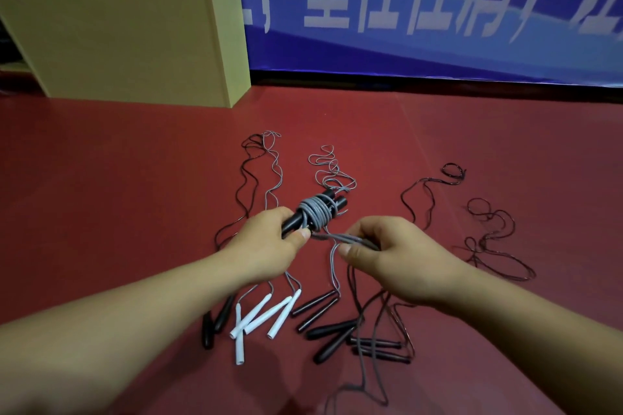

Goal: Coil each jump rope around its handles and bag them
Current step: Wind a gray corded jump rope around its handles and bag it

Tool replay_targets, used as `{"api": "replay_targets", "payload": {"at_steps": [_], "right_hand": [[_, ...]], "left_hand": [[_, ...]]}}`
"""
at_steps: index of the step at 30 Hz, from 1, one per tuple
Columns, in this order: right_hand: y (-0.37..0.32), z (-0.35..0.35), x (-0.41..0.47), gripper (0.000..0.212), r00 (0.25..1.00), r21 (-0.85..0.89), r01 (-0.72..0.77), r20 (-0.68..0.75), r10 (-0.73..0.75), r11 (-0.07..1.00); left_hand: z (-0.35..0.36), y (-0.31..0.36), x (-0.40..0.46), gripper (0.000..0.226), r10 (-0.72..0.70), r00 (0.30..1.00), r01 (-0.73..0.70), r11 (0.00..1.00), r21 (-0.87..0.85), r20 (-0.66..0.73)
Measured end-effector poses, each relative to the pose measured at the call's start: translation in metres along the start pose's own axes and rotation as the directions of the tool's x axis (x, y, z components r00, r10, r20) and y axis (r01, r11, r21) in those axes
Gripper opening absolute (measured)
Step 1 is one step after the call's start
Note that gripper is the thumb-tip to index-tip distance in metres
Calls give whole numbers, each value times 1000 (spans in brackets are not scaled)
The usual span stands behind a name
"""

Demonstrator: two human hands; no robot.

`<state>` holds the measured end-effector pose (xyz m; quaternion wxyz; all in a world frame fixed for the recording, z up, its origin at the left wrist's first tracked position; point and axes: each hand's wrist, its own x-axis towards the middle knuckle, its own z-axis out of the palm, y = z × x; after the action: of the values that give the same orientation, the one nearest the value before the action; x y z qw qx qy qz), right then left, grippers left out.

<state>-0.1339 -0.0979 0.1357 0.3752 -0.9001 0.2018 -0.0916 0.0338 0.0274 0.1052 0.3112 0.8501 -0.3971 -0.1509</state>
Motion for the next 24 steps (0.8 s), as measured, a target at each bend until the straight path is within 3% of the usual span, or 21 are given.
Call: {"api": "replay_targets", "payload": {"at_steps": [4,9,13,16,21,24], "right_hand": [[1,2,1,11,995,0,52,-83,-52,999],[2,-2,1,11,978,-106,119,-159,-135,987],[6,-6,1,3,971,-182,166,-142,-193,969],[12,-8,1,11,976,-241,165,-103,-194,956],[20,-21,6,17,984,-139,77,-152,-98,987],[21,-25,6,15,995,43,38,-94,-33,998]], "left_hand": [[-1,4,-3,11,46,999,-46,998,34,16],[1,12,-13,9,141,975,-163,979,120,171],[6,17,-24,11,243,891,-325,931,165,384],[8,23,-33,18,307,816,-423,895,144,489],[-2,30,-33,20,391,810,-452,891,41,438],[-5,33,-34,17,404,779,-430,901,-61,479]]}}
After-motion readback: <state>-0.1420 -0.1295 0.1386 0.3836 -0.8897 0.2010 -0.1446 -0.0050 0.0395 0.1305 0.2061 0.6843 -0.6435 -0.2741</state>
